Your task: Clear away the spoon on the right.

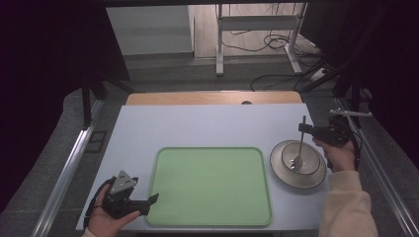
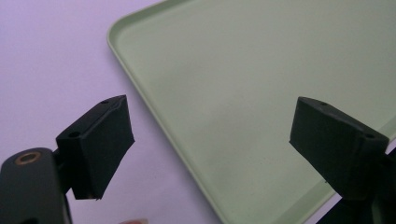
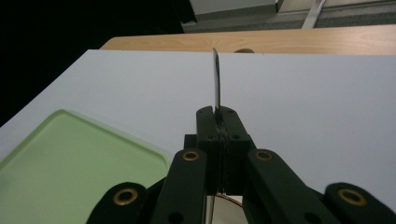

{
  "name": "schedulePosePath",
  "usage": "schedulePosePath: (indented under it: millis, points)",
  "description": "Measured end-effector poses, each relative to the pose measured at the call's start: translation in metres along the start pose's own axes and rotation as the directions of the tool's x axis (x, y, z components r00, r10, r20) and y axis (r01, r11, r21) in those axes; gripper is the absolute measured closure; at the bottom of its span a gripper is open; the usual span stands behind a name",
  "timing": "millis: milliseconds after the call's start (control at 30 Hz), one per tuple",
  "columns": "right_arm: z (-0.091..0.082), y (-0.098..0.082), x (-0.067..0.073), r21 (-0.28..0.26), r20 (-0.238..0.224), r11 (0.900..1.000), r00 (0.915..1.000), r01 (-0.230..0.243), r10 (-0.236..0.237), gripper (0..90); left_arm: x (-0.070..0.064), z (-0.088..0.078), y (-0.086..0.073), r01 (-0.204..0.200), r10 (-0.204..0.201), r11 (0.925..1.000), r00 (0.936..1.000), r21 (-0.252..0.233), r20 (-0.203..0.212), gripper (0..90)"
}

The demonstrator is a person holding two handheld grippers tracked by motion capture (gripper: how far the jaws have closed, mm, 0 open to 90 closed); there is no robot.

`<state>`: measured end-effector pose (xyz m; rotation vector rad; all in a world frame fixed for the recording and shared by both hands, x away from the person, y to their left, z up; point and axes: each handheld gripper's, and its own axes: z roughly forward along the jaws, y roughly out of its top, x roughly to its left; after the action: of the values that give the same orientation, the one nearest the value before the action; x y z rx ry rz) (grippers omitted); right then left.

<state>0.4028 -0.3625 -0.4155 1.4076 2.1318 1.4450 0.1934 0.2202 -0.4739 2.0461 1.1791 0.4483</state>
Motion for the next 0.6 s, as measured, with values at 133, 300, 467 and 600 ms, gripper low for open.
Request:
schedulePosePath:
  millis: [133,300,467,600]
  points:
    - [-0.007,0.002,0.003,-0.017,-0.003,1.000,0.9999,0.013,-0.013,88.5,0.000,0.000,0.000,-0.002,0.002,1.0000,1.0000,-0.001,-0.003,12.9]
    - [-0.010,0.005,0.007,-0.028,0.004,0.999,0.9996,0.027,-0.027,88.6,0.000,-0.002,0.000,-0.005,0.005,1.0000,1.0000,-0.004,-0.004,12.9]
    - [-0.015,0.010,0.013,-0.048,-0.002,0.998,0.9993,0.038,-0.038,88.6,0.001,-0.002,0.000,-0.001,0.001,1.0000,1.0000,-0.006,-0.005,12.9]
    - [-0.020,0.013,0.018,-0.068,-0.011,0.997,0.9989,0.044,-0.045,88.6,0.000,-0.001,0.000,-0.002,0.002,1.0000,1.0000,-0.003,-0.003,12.9]
